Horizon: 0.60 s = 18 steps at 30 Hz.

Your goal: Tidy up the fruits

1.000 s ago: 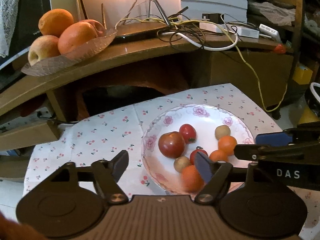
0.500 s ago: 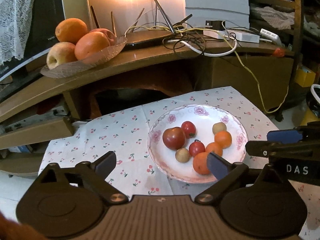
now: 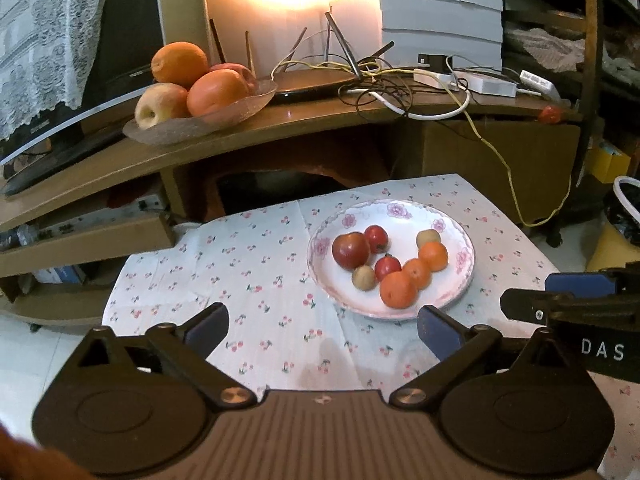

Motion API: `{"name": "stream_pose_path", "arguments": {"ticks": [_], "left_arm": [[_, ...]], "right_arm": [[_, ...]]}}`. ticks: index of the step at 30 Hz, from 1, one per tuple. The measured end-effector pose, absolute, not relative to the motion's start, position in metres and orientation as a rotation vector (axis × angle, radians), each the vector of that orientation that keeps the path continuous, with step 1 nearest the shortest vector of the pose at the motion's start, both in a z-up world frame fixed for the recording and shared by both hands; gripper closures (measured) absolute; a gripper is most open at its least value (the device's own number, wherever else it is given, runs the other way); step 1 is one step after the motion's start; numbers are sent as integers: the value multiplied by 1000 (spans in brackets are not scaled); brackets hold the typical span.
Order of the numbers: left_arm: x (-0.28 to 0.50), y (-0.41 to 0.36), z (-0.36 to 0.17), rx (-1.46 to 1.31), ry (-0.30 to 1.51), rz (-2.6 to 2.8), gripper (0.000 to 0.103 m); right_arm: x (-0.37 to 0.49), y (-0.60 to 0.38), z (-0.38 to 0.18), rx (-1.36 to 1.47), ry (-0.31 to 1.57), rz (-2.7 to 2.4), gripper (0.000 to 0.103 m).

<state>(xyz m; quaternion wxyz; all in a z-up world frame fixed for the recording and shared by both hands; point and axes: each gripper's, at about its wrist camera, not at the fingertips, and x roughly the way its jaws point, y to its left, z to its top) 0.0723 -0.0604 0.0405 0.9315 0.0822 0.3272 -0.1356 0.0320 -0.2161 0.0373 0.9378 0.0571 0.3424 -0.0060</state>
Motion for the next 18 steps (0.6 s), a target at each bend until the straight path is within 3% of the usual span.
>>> {"name": "stream_pose_path", "arguments": {"ticks": [18], "left_arm": [[24,-45,41,164,684,-252,0]], "right_arm": [[-17,-197,37,120,718,-16,58]]}}
